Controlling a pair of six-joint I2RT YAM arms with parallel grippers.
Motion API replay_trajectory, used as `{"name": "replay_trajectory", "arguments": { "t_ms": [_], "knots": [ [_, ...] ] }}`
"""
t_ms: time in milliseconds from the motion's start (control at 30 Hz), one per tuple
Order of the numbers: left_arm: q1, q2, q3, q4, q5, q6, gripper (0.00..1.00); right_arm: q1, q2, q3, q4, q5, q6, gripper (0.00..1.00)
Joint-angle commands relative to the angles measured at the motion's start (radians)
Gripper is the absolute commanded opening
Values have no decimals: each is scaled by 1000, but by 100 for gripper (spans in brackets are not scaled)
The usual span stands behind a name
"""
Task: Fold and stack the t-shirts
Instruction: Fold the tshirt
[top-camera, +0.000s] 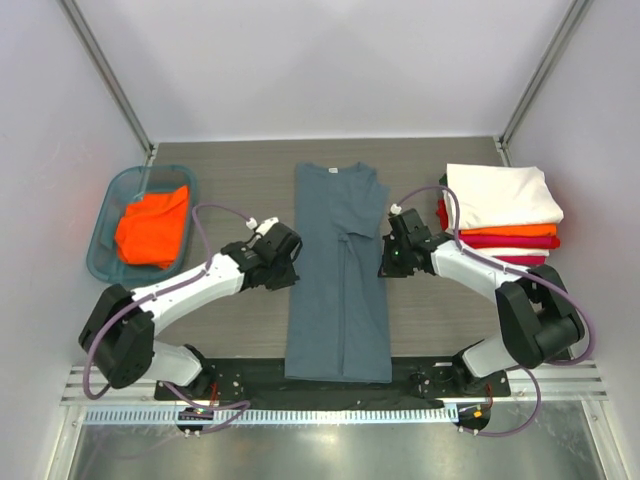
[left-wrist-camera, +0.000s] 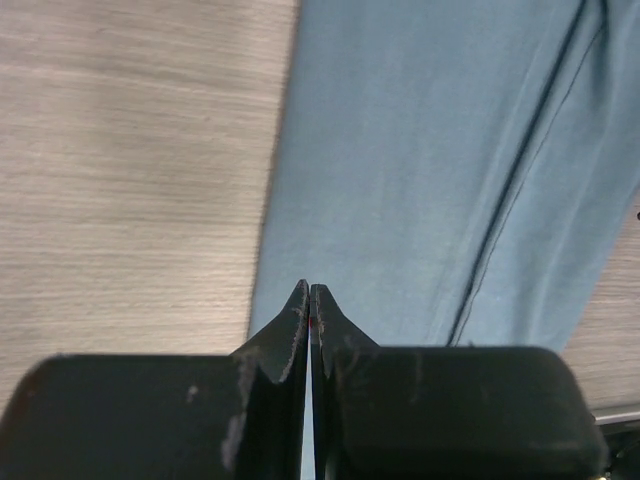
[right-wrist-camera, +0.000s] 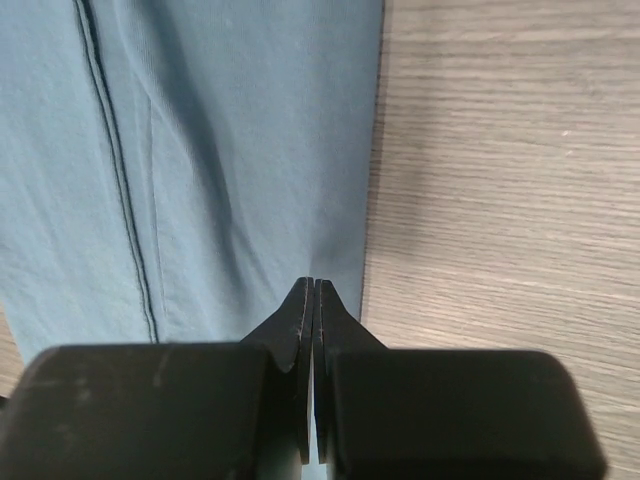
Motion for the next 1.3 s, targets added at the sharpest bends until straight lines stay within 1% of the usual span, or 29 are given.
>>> {"name": "replay_trajectory", "arguments": {
  "t_ms": [0, 100, 133, 167, 200, 233, 267, 400, 467, 567, 600, 733, 867, 900, 1033, 1267],
  "knots": [
    [17, 45, 112, 50, 7, 49, 0, 6, -22, 53, 43, 33, -22, 1],
    [50, 91, 177, 49, 10, 70, 0, 5, 30, 149, 23, 66, -45, 1],
    [61, 131, 229, 47, 14, 77, 0, 3, 50, 177, 17, 105, -49, 1],
    [82, 150, 255, 46, 24, 87, 0, 1, 78, 239, 3, 112, -52, 1],
    [92, 168, 281, 44, 27, 95, 0, 1, 130, 272, -6, 115, -58, 1],
    [99, 212, 335, 43, 30, 100, 0, -3, 161, 304, -12, 118, -60, 1],
    [115, 231, 359, 41, 39, 104, 0, -6, 187, 362, -27, 124, -65, 1],
    [150, 350, 484, 26, 63, 127, 0, -15, 325, 490, -46, 129, -63, 1],
    [171, 424, 549, 15, 77, 132, 0, -20, 363, 549, -55, 132, -56, 1],
    [199, 493, 605, 11, 111, 135, 0, -32, 429, 620, -67, 135, -49, 1],
    [207, 537, 634, 12, 138, 132, 0, -37, 442, 635, -72, 136, -49, 1],
    [236, 633, 700, 30, 189, 127, 0, -57, 501, 689, -83, 150, -52, 1],
    [260, 729, 760, 29, 195, 126, 0, -80, 549, 725, -84, 149, -59, 1],
    [263, 745, 769, 29, 224, 126, 0, -83, 567, 729, -86, 146, -59, 1],
    [286, 837, 832, 27, 238, 118, 0, -100, 630, 764, -84, 146, -62, 1],
    [342, 972, 955, 27, 304, 109, 0, -138, 773, 896, -86, 115, -40, 1]
  ]
}}
